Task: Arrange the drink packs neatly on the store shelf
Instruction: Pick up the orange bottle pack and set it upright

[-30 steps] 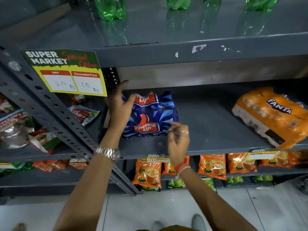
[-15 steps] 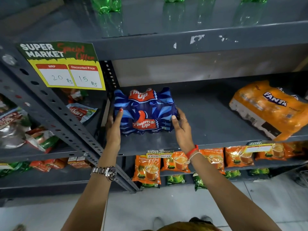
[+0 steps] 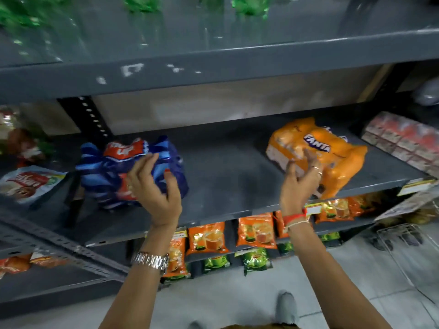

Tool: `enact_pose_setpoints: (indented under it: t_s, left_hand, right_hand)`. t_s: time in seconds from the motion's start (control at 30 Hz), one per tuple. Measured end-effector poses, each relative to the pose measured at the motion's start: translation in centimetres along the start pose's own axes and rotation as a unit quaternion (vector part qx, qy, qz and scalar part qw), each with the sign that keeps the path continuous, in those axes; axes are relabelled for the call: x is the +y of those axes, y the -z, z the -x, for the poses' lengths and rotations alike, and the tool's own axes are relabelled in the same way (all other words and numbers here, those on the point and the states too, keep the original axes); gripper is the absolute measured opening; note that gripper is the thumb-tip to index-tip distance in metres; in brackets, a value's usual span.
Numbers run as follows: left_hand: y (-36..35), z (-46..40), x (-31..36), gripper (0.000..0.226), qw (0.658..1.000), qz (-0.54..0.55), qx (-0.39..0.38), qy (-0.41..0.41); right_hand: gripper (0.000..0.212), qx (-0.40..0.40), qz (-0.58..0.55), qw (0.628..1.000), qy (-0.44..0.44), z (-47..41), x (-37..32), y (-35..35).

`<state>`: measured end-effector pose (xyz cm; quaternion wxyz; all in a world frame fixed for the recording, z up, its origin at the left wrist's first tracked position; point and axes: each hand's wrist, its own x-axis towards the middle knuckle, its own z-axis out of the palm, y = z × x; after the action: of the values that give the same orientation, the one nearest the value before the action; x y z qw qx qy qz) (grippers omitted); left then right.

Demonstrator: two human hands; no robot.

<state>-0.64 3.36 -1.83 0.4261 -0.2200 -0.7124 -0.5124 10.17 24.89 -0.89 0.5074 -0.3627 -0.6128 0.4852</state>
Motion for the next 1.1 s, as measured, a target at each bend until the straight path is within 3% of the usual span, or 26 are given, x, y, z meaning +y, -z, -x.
enact_pose_setpoints:
  t_s: [0.1, 0.2, 0.27, 0.37, 0.43, 0.53, 0.6, 0.67, 0.73, 0.8, 0.93, 1.1]
  left_hand:
    - [-6.9, 0.9, 3.9, 0.029, 0.995, 0.062, -0.07, 0.021]
    - [-14.2, 2.0, 8.0, 0.03, 0.966, 0.103, -0.215, 0.104]
    - [-18.7, 2.5, 9.8, 0.034, 0.926, 0.097, -0.321, 0.174]
    - [-24.4, 1.5, 11.3, 0.043, 0.825, 0.098, -0.453, 0.322]
    - [-26.6, 0.7, 11.4, 0.05, 0.761, 0.09, -0.524, 0.371]
    - [-27.5, 0.1, 10.3, 0.053, 0.729, 0.059, -0.545, 0.409]
    - [-27.6, 0.0, 10.0, 0.051, 0.732, 0.018, -0.538, 0.417]
    - [-27.2, 0.3, 10.6, 0.035, 0.751, -0.013, -0.512, 0.417]
    - [-26.1, 1.0, 10.9, 0.024, 0.776, 0.0, -0.466, 0.426]
    - [-24.6, 2.2, 11.0, 0.027, 0.807, 0.04, -0.41, 0.423]
    - [-22.5, 5.1, 11.8, 0.024, 0.872, 0.098, -0.317, 0.359]
    - [-20.3, 9.3, 12.1, 0.042, 0.901, 0.119, -0.259, 0.326]
  right_hand:
    - [0.05, 0.076, 0.111, 0.99, -0.033, -4.9, 1.0, 4.1]
    - [0.061, 0.043, 0.114, 0.966, -0.228, -9.7, 3.8, 8.3]
    - [0.054, -0.022, 0.07, 0.937, -0.343, -11.9, 4.6, 9.9]
    - [0.057, -0.077, 0.067, 0.934, -0.343, -14.7, 5.1, 10.9]
    - [0.069, -0.1, 0.031, 0.93, -0.351, -16.0, 6.0, 11.0]
    - [0.075, -0.134, 0.019, 0.925, -0.356, -18.3, 7.0, 10.9]
    - [0.077, -0.196, -0.014, 0.916, -0.349, -20.3, 6.7, 10.6]
    - [0.076, -0.27, -0.016, 0.9, -0.341, -22.0, 6.0, 10.5]
    - [0.074, -0.331, 0.009, 0.89, -0.314, -23.1, 5.9, 10.3]
    - [0.061, -0.37, 0.015, 0.892, -0.261, -23.8, 6.1, 10.2]
    - [0.08, -0.416, 0.039, 0.9, -0.122, -24.1, 6.9, 10.2]
    - [0.085, -0.426, 0.058, 0.902, 0.034, -22.7, 8.4, 10.8]
